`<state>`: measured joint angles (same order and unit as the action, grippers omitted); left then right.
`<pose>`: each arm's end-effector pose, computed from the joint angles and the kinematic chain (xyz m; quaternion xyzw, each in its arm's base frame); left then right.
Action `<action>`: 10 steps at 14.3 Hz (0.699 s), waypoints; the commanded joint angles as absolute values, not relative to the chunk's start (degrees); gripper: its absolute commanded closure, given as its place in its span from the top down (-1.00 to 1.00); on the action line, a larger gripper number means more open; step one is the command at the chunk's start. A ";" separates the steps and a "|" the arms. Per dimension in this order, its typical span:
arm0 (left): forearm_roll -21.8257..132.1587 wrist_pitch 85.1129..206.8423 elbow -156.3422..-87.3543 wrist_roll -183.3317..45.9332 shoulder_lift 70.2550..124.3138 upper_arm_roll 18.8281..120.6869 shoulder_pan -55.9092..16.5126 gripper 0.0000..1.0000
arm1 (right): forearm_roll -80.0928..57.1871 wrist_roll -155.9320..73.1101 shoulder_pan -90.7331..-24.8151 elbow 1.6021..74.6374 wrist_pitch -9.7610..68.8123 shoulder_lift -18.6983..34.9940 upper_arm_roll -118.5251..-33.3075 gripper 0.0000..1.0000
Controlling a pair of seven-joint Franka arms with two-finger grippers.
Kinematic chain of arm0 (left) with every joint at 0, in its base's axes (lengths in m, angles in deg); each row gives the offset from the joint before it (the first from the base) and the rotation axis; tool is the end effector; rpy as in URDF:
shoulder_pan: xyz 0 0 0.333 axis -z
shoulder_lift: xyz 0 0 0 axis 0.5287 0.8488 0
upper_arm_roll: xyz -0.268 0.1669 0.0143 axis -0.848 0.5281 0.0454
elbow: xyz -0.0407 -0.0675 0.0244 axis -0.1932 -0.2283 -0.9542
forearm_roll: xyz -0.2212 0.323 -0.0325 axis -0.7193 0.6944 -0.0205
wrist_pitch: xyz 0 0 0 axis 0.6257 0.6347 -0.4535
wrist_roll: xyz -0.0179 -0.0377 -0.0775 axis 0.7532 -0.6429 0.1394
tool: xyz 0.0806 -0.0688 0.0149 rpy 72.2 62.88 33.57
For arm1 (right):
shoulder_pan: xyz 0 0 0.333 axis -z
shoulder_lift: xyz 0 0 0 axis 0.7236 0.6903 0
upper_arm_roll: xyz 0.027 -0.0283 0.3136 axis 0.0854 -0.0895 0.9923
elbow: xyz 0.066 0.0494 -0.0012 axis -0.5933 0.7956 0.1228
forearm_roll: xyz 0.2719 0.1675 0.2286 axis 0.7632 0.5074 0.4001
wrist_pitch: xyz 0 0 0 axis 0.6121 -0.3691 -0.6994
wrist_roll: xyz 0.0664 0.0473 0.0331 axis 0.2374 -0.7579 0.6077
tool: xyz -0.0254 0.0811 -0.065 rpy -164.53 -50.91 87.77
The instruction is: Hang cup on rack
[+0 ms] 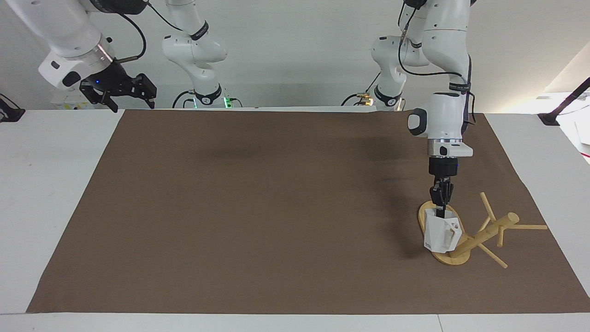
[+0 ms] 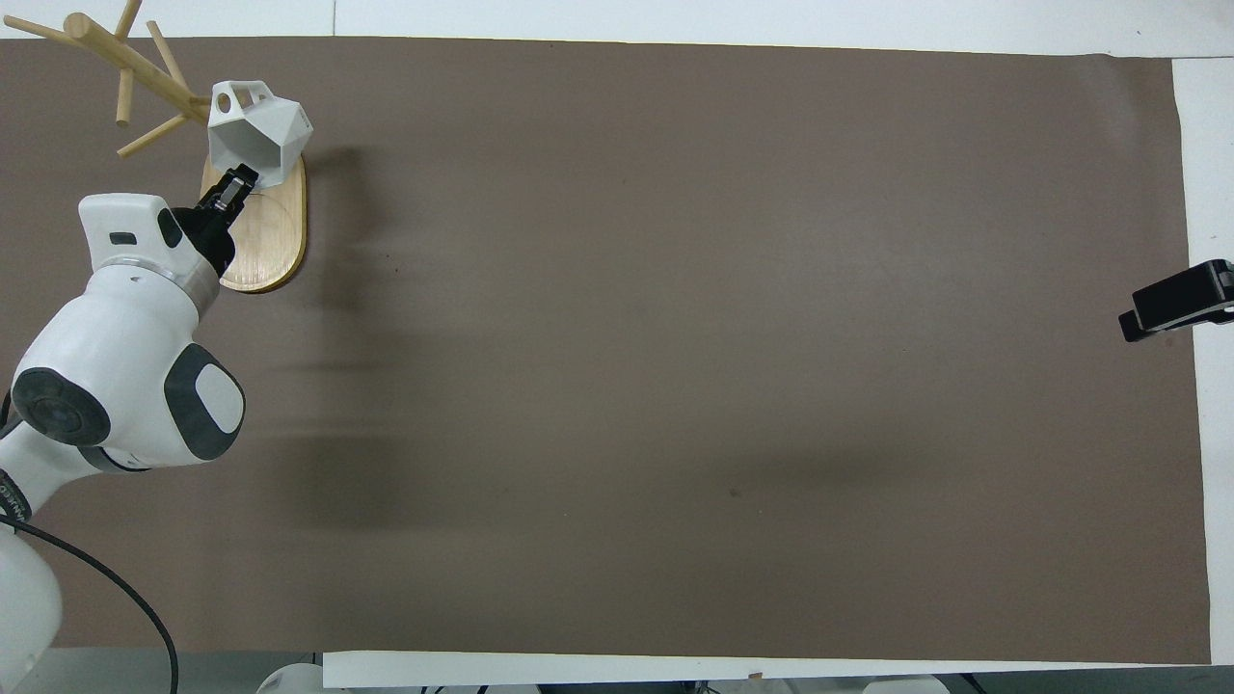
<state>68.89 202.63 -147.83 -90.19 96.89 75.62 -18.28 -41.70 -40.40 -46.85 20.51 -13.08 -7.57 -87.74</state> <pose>0.5537 -0.0835 0.3638 0.8556 0.2977 0.3813 0.1842 0.5212 -0.0370 0.6412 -0.9946 -0.0438 0.0929 0.0141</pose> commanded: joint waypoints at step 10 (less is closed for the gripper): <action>68.09 195.53 -147.47 -90.08 96.11 75.60 -19.08 0.89 | -42.57 -40.80 -47.40 22.17 -12.84 -8.95 -88.04 0.99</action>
